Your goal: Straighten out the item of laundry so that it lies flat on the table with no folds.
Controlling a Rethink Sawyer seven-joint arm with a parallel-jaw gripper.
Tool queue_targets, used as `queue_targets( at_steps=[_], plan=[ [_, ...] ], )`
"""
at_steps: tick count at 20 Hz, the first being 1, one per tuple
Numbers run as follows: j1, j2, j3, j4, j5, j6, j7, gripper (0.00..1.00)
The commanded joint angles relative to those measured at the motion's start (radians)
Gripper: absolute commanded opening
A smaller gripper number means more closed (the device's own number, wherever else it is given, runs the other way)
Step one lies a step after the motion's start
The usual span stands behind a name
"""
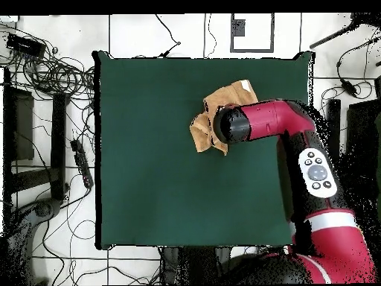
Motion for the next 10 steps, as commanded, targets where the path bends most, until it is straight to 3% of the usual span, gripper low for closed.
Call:
queue_targets(
  at_steps=[1,10],
  plan=[
    [-0.021,0.162,0.118,0.037,0.144,-0.107,0.039,1.00],
    [-0.046,0.244,0.103,0.031,0.168,-0.157,-0.054,1.00]
  ],
)
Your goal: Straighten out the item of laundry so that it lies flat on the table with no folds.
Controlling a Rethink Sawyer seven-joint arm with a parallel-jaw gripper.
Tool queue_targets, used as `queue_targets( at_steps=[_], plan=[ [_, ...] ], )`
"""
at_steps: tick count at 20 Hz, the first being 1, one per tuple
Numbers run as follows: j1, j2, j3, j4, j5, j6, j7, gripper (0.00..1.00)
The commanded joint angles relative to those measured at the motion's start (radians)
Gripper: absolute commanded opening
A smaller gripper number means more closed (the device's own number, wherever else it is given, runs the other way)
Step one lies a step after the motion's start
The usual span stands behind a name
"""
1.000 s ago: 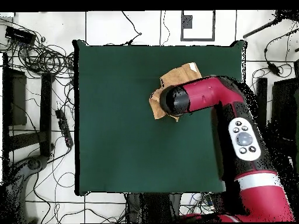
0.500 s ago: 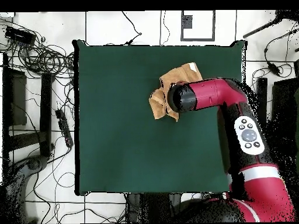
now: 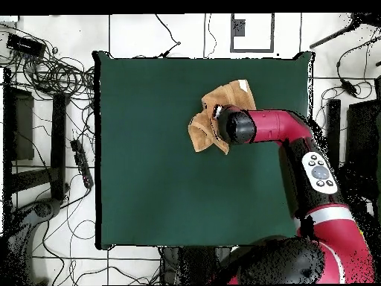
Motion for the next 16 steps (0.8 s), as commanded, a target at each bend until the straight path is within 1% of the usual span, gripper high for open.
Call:
queue_targets(
  at_steps=[1,4,7,11,14,15,16],
  plan=[
    [0.009,0.144,0.083,0.036,0.037,-0.028,-0.060,1.00],
    [-0.007,0.149,0.095,0.052,0.072,-0.004,-0.071,1.00],
    [-0.039,0.171,0.126,0.071,0.126,0.008,-0.070,1.00],
    [-0.055,0.181,0.138,0.086,0.149,0.010,-0.088,1.00],
    [-0.061,0.186,0.144,0.089,0.140,0.002,-0.120,1.00],
    [-0.060,0.185,0.144,0.088,0.130,-0.002,-0.133,0.00],
    [-0.061,0.186,0.145,0.090,0.131,-0.002,-0.130,0.00]
  ],
)
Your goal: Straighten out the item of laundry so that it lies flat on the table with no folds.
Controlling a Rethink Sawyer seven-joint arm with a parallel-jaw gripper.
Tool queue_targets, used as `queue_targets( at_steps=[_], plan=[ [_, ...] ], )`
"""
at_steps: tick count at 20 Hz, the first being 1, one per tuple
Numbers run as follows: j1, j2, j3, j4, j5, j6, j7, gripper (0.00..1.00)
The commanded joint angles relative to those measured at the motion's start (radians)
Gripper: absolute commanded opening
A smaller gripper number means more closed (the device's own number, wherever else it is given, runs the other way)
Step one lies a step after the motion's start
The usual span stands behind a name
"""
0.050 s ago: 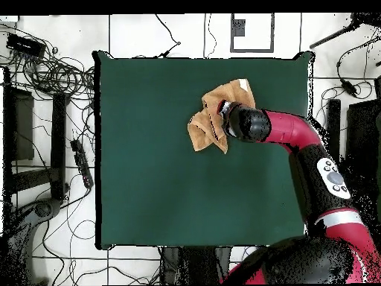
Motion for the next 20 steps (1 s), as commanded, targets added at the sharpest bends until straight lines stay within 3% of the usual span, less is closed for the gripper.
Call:
queue_targets(
  at_steps=[1,4,5,11,17,20],
  plan=[
    [0.026,0.146,0.089,0.087,-0.008,0.004,-0.128,0.00],
    [0.025,0.147,0.089,0.092,-0.007,0.000,-0.115,0.00],
    [0.022,0.141,0.101,0.097,-0.050,-0.049,-0.152,0.00],
    [0.039,0.113,0.087,0.104,-0.005,0.050,-0.119,0.00],
    [0.071,-0.028,0.052,0.213,0.084,0.246,-0.042,0.00],
    [0.070,-0.094,0.053,0.283,0.101,0.270,-0.035,0.00]
  ],
)
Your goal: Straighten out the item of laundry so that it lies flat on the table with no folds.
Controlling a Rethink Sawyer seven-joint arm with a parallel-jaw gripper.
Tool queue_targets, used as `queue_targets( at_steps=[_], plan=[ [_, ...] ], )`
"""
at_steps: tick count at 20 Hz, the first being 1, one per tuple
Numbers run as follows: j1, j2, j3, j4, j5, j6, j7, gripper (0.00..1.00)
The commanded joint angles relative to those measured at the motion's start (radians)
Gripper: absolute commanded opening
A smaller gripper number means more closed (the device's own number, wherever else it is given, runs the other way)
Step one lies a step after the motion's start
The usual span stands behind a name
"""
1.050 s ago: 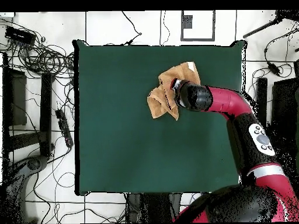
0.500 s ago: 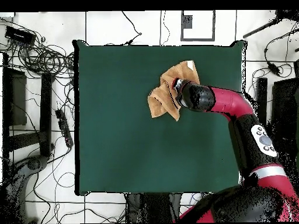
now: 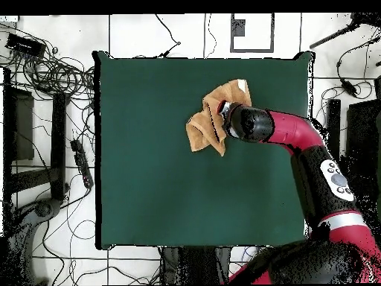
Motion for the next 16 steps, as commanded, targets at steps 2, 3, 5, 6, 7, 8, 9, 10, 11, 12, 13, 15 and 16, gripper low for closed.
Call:
queue_targets(
  at_steps=[2,3,5,6,7,8,9,10,11,12,13,15,16],
  plan=[
    [0.091,-0.129,0.022,0.302,0.038,0.181,-0.032,0.00],
    [0.092,-0.156,0.013,0.334,0.026,0.149,-0.015,0.00],
    [0.099,-0.210,-0.013,0.406,0.019,0.077,0.060,0.00],
    [0.098,-0.224,-0.015,0.430,0.021,0.070,0.068,0.00],
    [0.096,-0.240,-0.015,0.456,0.020,0.060,0.068,0.00],
    [0.099,-0.250,-0.020,0.473,0.029,0.065,0.079,0.00],
    [0.102,-0.261,-0.026,0.490,0.037,0.069,0.091,0.00],
    [0.101,-0.271,-0.025,0.506,0.048,0.083,0.090,0.00],
    [0.101,-0.280,-0.022,0.517,0.063,0.104,0.086,0.00],
    [0.101,-0.289,-0.019,0.528,0.077,0.125,0.082,0.00],
    [0.099,-0.304,-0.014,0.542,0.096,0.154,0.077,0.00],
    [0.100,-0.339,-0.005,0.548,0.145,0.261,0.054,0.00],
    [0.104,-0.349,-0.005,0.539,0.163,0.306,0.044,0.00]
  ],
)
